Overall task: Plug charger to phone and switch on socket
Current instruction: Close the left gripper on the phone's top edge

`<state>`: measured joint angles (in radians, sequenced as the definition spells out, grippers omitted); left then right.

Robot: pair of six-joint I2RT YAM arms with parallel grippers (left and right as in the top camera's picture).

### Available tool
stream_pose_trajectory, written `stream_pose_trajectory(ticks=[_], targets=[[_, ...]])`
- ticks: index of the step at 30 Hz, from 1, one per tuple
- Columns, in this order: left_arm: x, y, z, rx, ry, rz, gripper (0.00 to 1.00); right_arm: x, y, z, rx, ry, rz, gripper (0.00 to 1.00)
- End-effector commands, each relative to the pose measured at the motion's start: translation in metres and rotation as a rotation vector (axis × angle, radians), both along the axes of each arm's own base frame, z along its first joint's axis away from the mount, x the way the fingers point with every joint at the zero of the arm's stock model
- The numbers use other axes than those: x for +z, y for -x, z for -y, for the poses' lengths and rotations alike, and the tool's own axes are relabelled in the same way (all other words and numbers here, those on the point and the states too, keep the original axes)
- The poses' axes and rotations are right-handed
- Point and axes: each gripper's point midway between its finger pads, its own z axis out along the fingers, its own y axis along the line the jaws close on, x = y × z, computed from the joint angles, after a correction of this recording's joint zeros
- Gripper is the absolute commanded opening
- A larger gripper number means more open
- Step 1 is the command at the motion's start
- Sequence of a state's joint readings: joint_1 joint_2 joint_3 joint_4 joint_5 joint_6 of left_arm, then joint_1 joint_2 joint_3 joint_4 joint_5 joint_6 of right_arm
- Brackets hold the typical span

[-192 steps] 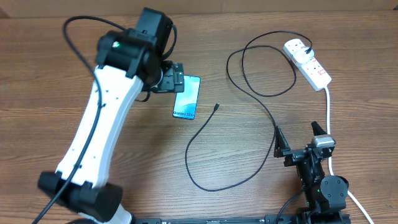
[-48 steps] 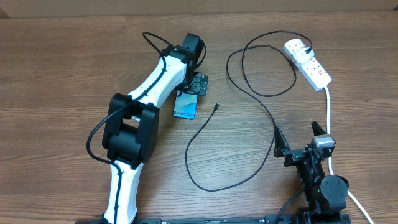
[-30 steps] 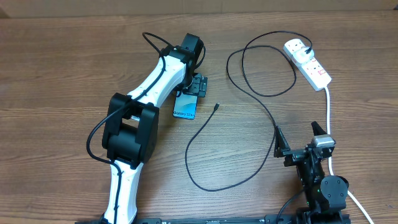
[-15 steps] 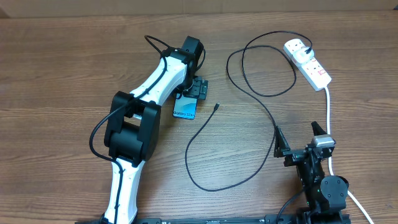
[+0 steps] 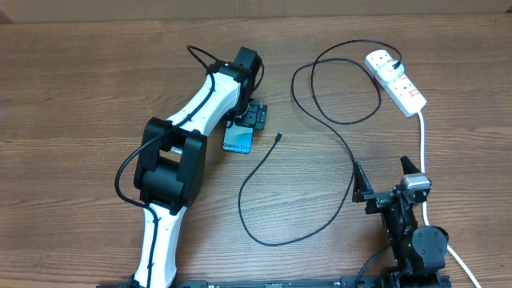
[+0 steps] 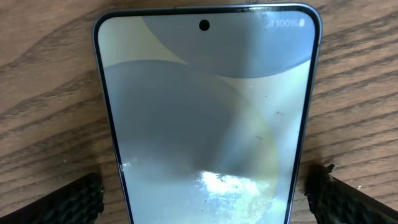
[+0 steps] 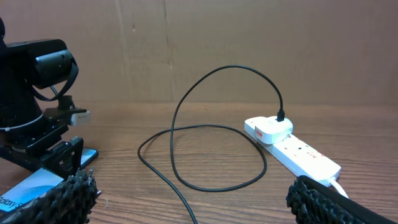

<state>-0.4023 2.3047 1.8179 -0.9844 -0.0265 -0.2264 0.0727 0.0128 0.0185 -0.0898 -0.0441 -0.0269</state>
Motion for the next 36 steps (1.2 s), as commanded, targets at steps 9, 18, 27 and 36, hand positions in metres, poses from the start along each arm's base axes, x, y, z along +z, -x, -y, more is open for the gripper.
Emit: stream_pose_trajectory(ticks=[9,18,27,36], targets=[[-0.0150,0.0067,-0.0024,-0.043,-0.027,-0.038,1.00,-0.0013,-0.0001,0.0002,-0.003,0.007,0.006,1.00],[-0.0145,-0.0002,-0.0008,-0.048,-0.018,-0.011,1.00,-0.0013,-0.0001,0.0002,-0.004,0.007,0.006,1.00],[-0.0145,-0.0005,-0.0005,-0.068,-0.019,-0.009,1.00,-0.0013,-0.0001,0.0002,-0.003,0.007,0.006,1.00],[-0.0146,0.0003,-0.0017,-0.073,-0.024,-0.013,0.95,-0.0013,-0.0001,0.0002,-0.004,0.007,0.006,1.00]])
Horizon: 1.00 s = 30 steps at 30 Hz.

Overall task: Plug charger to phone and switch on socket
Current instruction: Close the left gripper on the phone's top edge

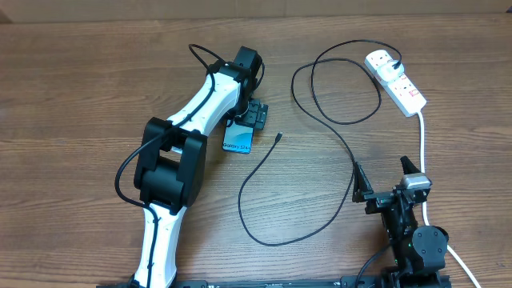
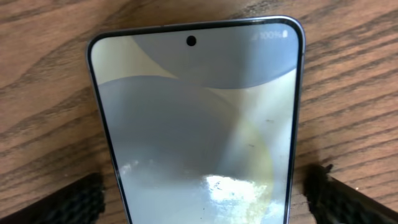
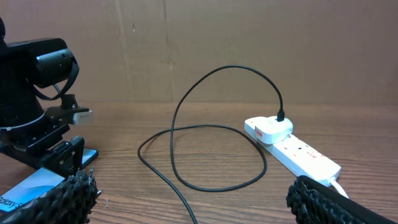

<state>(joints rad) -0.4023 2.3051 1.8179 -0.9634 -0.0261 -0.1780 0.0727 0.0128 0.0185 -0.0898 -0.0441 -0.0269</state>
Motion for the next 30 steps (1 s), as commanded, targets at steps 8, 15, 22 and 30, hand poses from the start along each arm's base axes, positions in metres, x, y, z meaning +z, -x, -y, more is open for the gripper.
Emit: stream_pose_trajectory(ticks=[8,15,22,30], targets=[[-0.0150,0.0059,-0.0041,-0.024,-0.029,-0.036,0.96,-0.0013,-0.0001,0.0002,-0.003,0.007,0.006,1.00],[-0.0154,0.0077,-0.0078,-0.020,-0.037,-0.046,0.96,-0.0013,-0.0001,0.0002,-0.003,0.007,0.006,1.00],[-0.0153,0.0079,-0.0134,-0.017,-0.068,-0.043,0.93,-0.0013,-0.0001,0.0002,-0.003,0.007,0.006,1.00],[-0.0155,0.0083,-0.0116,-0.018,-0.058,-0.046,0.91,-0.0013,-0.0001,0.0002,-0.004,0.007,0.006,1.00]])
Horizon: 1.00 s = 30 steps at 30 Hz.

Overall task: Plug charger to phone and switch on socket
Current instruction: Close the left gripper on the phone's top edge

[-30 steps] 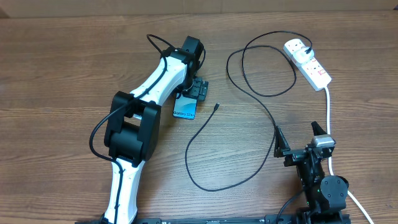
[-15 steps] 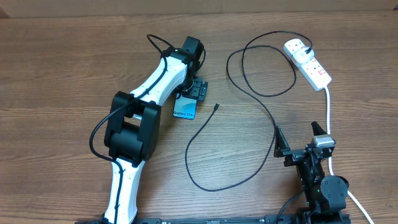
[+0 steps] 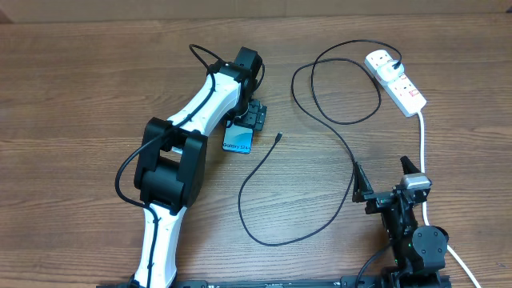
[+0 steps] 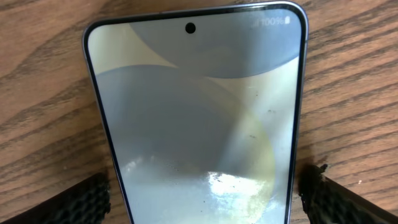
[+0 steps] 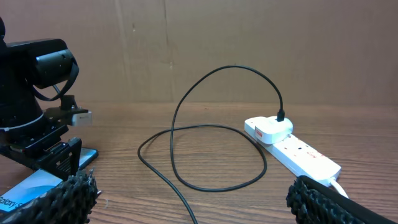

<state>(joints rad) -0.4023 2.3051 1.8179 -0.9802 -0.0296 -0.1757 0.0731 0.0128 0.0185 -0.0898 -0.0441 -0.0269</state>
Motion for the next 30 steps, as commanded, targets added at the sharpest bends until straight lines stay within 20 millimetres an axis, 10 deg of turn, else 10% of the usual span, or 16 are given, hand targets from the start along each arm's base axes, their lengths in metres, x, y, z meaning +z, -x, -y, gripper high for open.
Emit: stream_pose_trajectory(ticks=[1,30], targets=[[-0.0149,0.0048,-0.0095,-0.017,-0.048,-0.032,0.88,-0.0013,-0.0001,0.0003,-0.004,0.007,0.006,1.00],[-0.0152,0.0063,-0.0107,-0.017,-0.054,-0.038,0.78,-0.0012,-0.0001,0.0003,-0.004,0.007,0.007,1.00]])
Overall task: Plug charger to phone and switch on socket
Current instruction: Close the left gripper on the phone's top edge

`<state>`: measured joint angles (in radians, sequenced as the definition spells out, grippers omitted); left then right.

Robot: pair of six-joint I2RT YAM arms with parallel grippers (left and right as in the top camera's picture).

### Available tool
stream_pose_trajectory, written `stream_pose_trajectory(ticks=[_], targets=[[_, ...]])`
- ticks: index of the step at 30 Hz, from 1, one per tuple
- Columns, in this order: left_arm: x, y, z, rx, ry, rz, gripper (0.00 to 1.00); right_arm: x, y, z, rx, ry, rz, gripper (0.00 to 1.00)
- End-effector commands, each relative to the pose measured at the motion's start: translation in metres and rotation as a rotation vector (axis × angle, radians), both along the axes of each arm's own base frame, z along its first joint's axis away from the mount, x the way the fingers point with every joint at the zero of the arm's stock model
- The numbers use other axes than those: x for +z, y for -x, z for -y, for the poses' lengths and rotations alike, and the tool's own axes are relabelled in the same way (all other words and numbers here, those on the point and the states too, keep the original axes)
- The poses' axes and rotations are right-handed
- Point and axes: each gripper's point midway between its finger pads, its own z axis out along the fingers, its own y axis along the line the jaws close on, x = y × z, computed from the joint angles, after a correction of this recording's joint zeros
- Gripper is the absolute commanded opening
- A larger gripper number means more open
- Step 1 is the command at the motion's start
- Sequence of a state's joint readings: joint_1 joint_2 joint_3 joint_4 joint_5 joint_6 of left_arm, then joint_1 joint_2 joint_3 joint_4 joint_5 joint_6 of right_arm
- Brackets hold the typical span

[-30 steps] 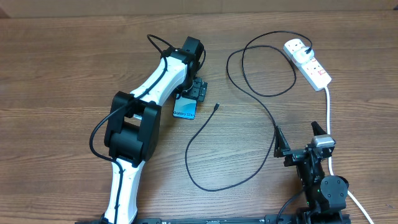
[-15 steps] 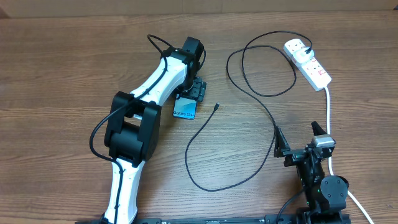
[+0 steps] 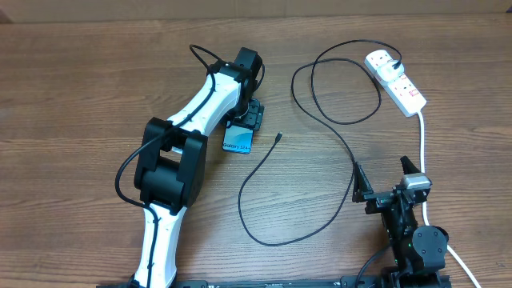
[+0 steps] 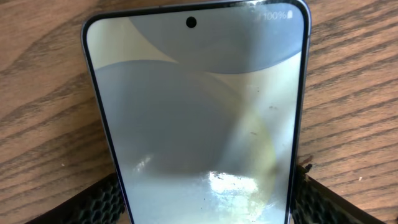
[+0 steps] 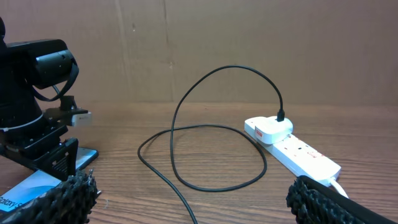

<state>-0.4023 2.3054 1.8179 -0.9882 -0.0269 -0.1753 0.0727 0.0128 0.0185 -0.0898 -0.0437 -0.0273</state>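
Note:
A phone (image 4: 196,112) with a lit screen lies flat on the wooden table and fills the left wrist view. My left gripper (image 4: 208,196) straddles its lower part, and its fingers (image 4: 99,202) press against both long edges. In the overhead view the phone (image 3: 238,142) lies just below that gripper (image 3: 250,118). The black charger cable (image 3: 336,136) has its free plug (image 3: 278,137) lying on the table right of the phone. Its other end sits in a white adapter (image 5: 268,129) on the power strip (image 3: 404,86). My right gripper (image 3: 381,168) stands open, far from them.
The cable loops widely across the middle of the table (image 3: 80,96) between the phone and the power strip (image 5: 301,155). The strip's white lead (image 3: 422,144) runs down past my right arm. A brown wall backs the table in the right wrist view.
The left gripper's pads have drawn in from a small gap on either side of the phone to touching its edges. The right arm, cable and strip have not moved.
My left gripper stood open over the phone with its pads well clear of both edges. It then shifted slightly along the phone, the pads came nearer, and now they touch the edges. The right arm stayed still with its gripper open throughout.

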Motion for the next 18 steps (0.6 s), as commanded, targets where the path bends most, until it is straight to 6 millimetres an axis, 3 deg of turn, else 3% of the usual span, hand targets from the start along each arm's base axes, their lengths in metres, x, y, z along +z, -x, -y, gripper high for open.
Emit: stream_pose_trajectory(ticks=[1,18], targets=[[-0.0148,0.0043,-0.0104,-0.016,-0.053,-0.030,0.78,-0.0013,-0.0001,0.0001,-0.003,0.007,0.006,1.00],[-0.0148,0.0040,-0.0103,-0.016,-0.053,-0.028,0.74,-0.0013,-0.0001,0.0002,-0.003,0.007,0.006,1.00]])
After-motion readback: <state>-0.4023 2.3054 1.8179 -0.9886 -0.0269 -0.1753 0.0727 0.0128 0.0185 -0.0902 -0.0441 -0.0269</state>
